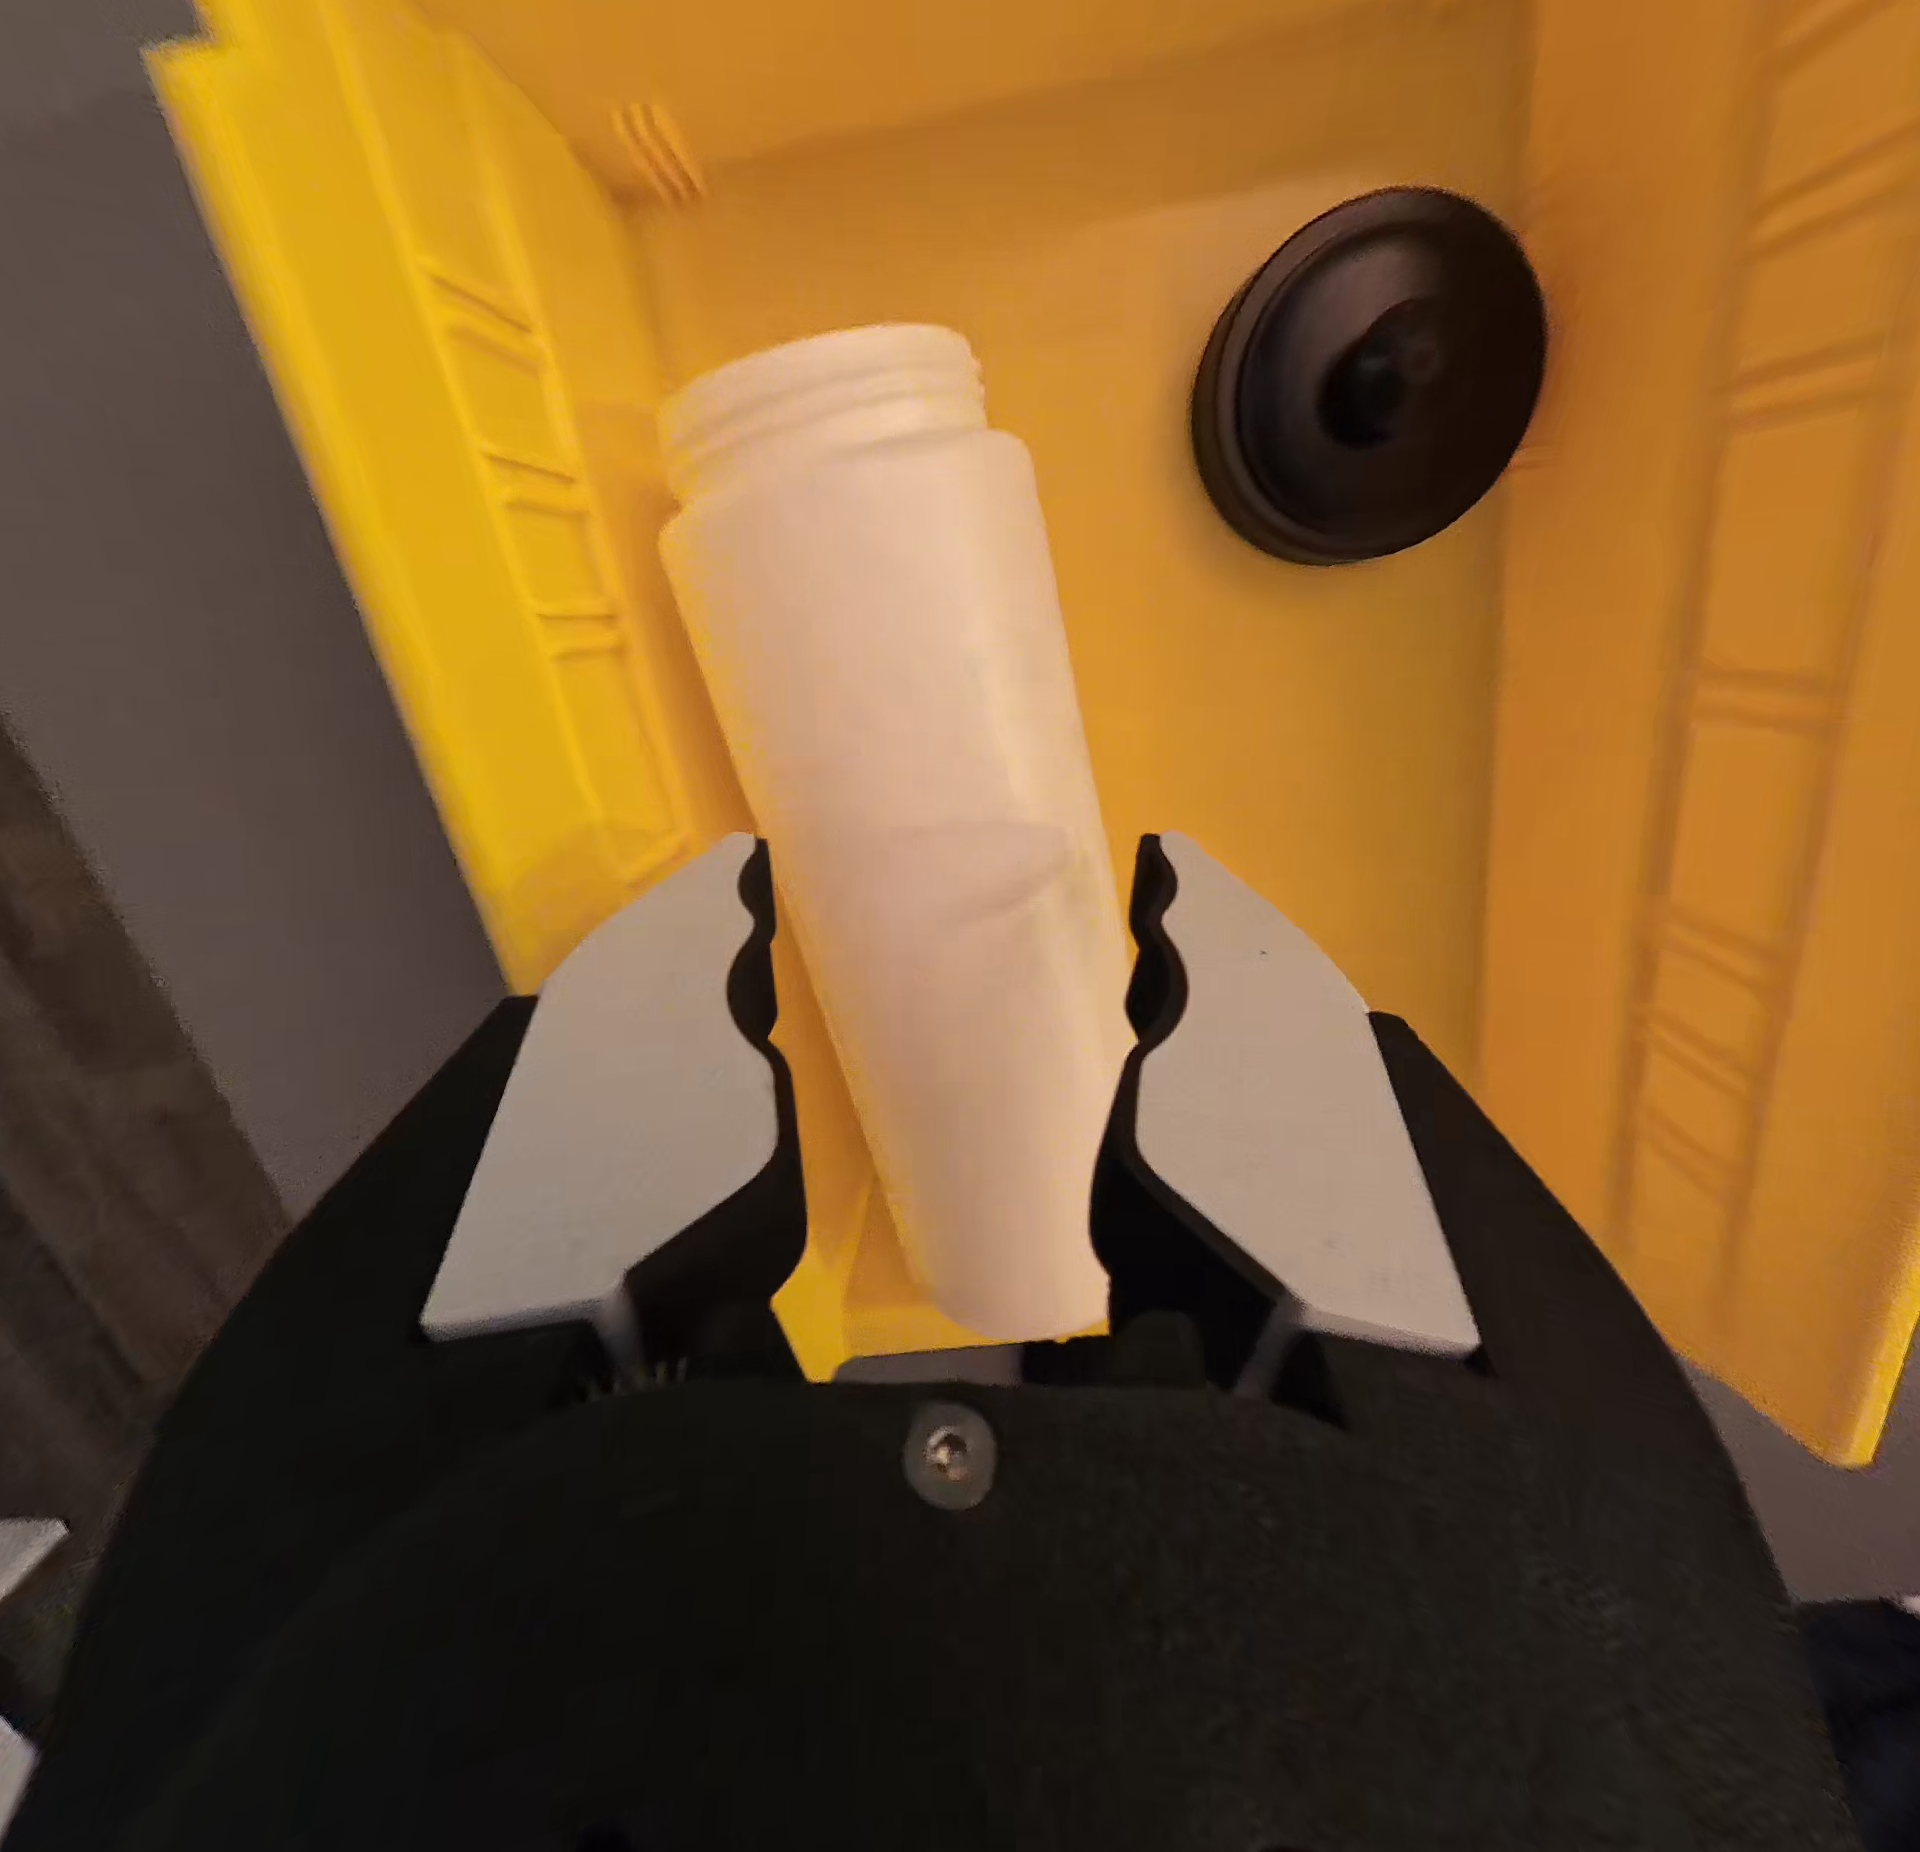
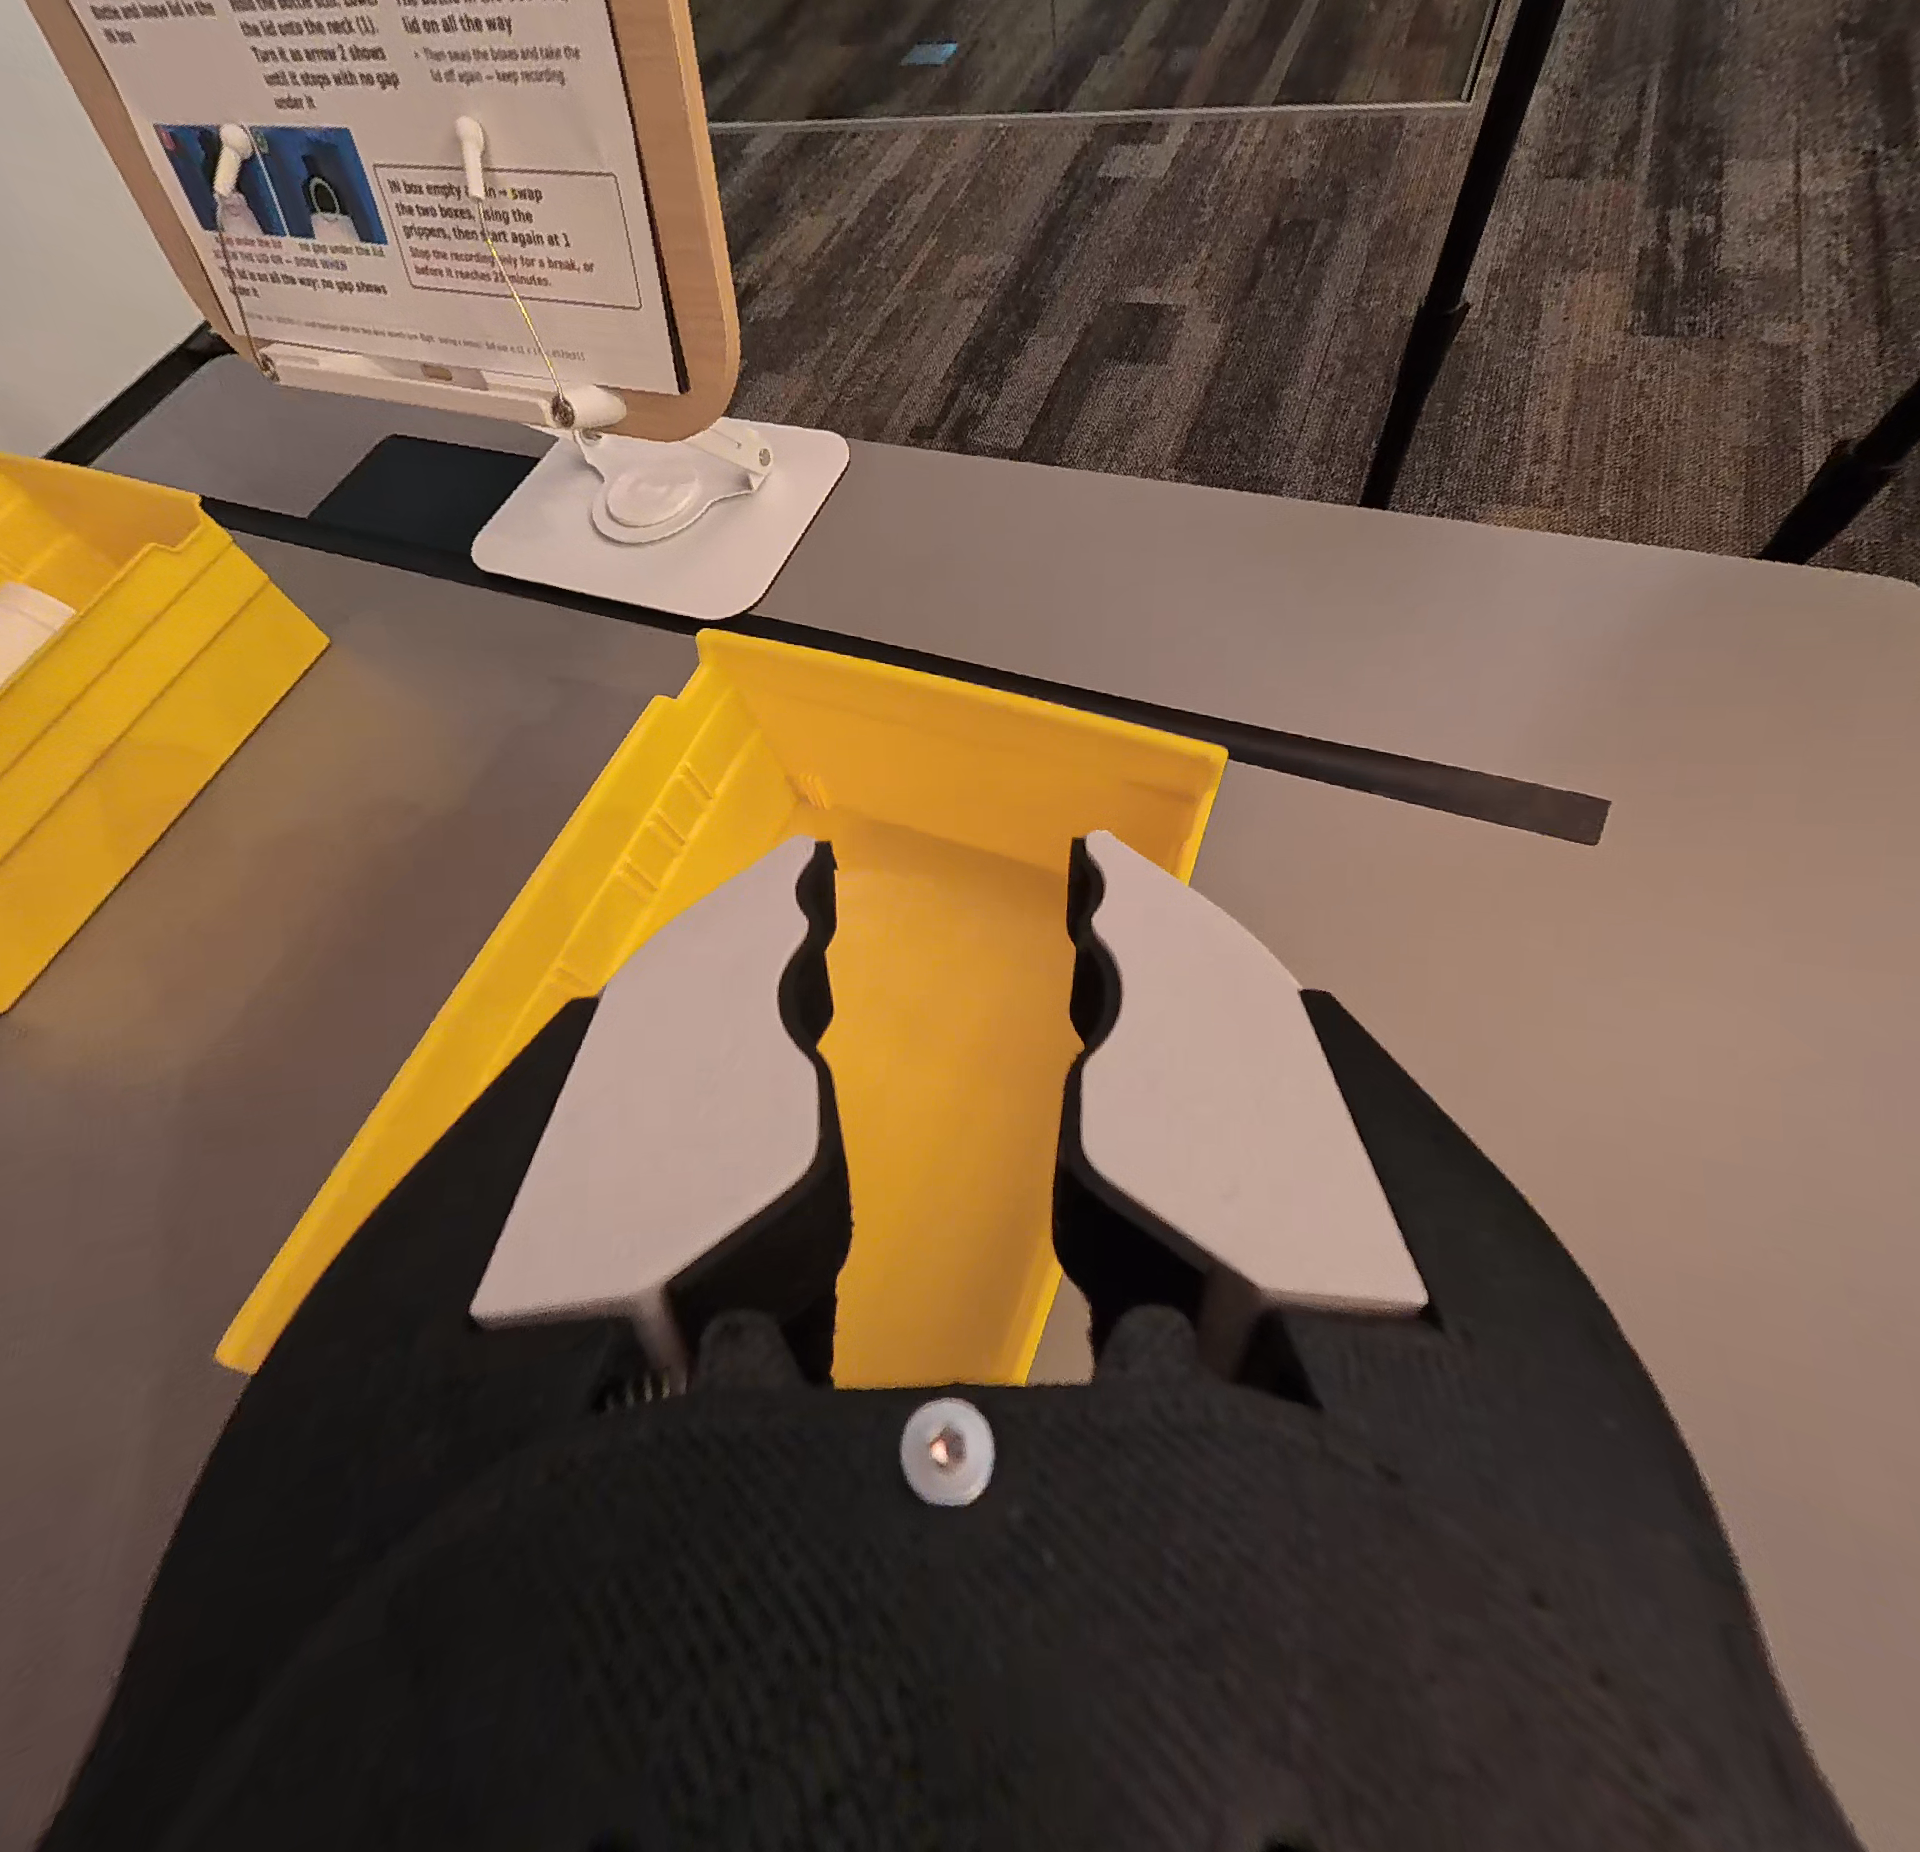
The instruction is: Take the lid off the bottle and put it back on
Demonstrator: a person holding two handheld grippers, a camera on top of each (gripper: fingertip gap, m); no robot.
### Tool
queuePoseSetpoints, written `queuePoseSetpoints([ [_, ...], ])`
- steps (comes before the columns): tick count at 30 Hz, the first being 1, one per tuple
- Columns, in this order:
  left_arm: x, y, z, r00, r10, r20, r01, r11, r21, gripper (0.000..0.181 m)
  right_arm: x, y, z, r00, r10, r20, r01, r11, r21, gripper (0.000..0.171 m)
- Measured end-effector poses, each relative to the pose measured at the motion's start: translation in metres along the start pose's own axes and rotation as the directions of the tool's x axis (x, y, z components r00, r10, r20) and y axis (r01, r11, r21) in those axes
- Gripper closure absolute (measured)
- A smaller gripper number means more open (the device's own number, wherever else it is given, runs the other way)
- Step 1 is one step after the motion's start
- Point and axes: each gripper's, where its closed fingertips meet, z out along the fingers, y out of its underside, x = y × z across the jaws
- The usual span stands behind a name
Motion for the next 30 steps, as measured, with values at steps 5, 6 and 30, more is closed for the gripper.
queuePoseSetpoints([
  [5,-0.004,0.014,0.026,0.998,0.007,0.065,0.002,0.990,-0.144,0.105,-0.003,0.002,-0.003,1.000,-0.006,0.007,0.006,1.000,-0.010,0.127],
  [6,-0.003,0.016,0.030,0.997,0.025,0.071,-0.013,0.987,-0.163,0.106,-0.003,0.001,-0.003,1.000,-0.006,0.009,0.006,1.000,-0.009,0.127],
  [30,0.035,0.001,-0.017,0.979,0.090,-0.182,-0.066,0.989,0.133,0.094,-0.057,-0.013,0.017,0.988,-0.131,0.077,0.132,0.991,-0.012,0.129],
])
